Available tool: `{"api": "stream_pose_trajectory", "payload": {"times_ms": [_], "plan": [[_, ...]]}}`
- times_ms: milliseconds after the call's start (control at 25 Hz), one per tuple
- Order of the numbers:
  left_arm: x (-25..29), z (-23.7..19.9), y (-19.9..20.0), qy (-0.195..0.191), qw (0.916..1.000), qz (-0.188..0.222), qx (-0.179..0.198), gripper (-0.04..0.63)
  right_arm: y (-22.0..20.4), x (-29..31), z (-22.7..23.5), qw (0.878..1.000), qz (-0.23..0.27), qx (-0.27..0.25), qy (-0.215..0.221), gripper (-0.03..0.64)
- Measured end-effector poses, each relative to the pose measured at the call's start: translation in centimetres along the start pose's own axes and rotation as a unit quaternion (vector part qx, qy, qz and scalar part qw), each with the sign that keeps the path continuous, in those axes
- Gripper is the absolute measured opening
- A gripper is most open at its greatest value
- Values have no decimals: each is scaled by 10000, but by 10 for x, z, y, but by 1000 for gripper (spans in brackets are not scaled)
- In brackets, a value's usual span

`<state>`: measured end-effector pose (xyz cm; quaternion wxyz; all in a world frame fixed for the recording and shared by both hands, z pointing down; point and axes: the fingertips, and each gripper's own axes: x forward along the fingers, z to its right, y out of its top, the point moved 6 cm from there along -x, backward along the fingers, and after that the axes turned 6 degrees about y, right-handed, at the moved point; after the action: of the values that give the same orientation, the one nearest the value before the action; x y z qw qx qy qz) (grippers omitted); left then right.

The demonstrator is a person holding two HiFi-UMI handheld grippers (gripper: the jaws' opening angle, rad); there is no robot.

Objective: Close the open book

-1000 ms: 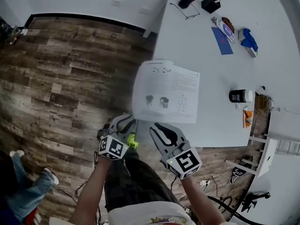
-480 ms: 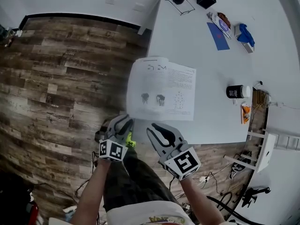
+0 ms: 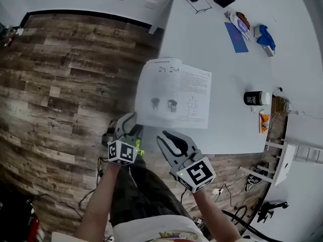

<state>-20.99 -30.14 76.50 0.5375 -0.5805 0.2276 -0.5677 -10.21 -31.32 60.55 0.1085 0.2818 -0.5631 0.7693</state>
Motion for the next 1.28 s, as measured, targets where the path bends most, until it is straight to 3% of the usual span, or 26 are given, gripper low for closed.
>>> {"api": "stream_pose_trajectory", "payload": {"times_ms": [400,1280], "plan": [[-12,-11,16,230,9996,134,-64,107,1,-11,9,9999,73,93,-123,64],[-51,-14,102,151,9988,-87,458,104,8,-65,16,9980,496,237,-308,64]]}}
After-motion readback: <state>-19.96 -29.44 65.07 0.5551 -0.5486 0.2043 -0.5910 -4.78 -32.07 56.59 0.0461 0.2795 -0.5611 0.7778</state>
